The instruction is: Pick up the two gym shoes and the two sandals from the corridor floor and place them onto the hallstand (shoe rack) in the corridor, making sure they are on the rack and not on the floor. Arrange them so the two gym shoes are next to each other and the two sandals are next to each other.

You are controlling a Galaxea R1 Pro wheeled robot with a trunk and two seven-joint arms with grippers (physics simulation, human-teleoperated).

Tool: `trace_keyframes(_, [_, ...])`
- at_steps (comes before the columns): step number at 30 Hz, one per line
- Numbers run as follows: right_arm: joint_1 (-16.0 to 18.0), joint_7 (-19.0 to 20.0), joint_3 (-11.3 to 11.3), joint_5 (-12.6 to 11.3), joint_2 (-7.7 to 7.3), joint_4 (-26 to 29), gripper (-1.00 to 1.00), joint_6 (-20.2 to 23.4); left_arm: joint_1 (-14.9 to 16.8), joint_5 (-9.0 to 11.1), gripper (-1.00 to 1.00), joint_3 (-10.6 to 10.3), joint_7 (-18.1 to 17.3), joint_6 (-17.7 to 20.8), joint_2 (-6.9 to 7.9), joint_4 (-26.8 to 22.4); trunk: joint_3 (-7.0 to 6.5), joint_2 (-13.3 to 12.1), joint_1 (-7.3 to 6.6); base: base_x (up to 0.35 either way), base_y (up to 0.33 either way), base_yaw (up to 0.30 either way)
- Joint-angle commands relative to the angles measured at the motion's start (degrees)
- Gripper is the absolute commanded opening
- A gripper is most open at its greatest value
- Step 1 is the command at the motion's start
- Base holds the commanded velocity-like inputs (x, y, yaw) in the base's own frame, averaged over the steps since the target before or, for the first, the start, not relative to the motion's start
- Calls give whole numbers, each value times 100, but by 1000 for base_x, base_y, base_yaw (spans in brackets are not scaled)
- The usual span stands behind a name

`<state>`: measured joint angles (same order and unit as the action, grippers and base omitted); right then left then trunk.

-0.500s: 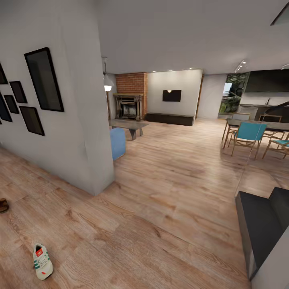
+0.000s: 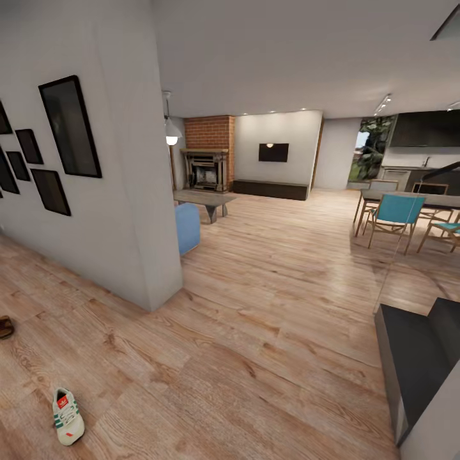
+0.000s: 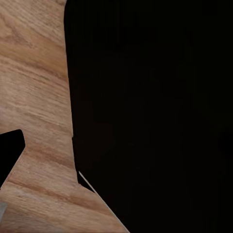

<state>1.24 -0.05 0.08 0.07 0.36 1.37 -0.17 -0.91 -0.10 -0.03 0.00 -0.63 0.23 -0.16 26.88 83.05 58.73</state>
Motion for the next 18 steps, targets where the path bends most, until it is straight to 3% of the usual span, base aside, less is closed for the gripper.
trace_keyframes(1, [15, -1, 0, 1, -2, 5, 100, -9, 8, -1, 100, -2, -2, -14, 5, -9, 5, 2, 0, 0, 0, 0])
trace_keyframes(10, [65, -9, -5, -2, -24, 67, 100, -83, 49, 4, 100, -1, 10, -48, 64, -52, 5, 2, 0, 0, 0, 0])
trace_keyframes(18, [74, -14, -14, -1, -156, 327, 100, -339, 209, 48, 100, 16, 23, -52, 256, -243, 5, 2, 0, 0, 0, 0])
